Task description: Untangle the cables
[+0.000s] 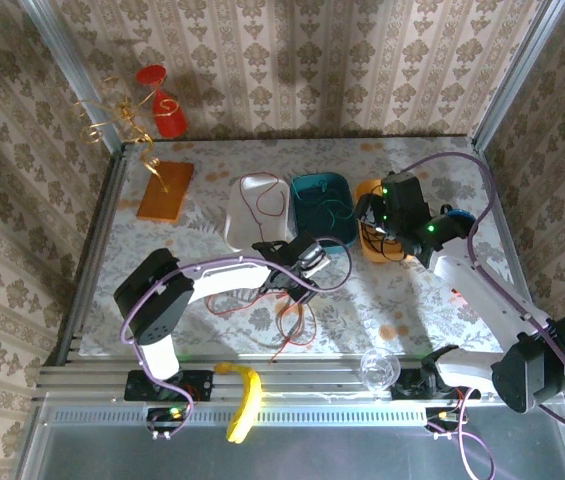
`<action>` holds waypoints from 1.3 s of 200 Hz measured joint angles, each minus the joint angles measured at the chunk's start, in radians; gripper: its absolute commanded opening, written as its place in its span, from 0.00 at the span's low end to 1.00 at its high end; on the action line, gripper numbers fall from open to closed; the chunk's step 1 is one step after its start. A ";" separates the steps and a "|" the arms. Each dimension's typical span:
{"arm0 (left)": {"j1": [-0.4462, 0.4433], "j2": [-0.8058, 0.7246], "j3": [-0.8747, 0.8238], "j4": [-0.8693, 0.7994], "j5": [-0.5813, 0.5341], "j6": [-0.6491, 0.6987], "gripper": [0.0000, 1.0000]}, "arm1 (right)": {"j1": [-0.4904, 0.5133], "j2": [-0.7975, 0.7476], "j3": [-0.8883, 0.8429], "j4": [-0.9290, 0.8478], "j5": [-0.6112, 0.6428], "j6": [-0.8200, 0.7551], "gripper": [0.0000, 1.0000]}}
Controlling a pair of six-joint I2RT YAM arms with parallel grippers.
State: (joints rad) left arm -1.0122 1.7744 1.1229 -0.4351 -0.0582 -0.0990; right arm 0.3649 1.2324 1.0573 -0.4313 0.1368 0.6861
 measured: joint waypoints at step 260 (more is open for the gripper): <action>0.119 -0.433 0.000 0.148 0.064 0.121 0.00 | -0.021 -0.016 -0.006 -0.006 0.000 0.021 0.50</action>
State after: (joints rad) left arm -0.8928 1.3418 1.1225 -0.2867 0.0059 0.0219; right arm 0.3443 1.2163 1.0508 -0.4377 0.1364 0.7067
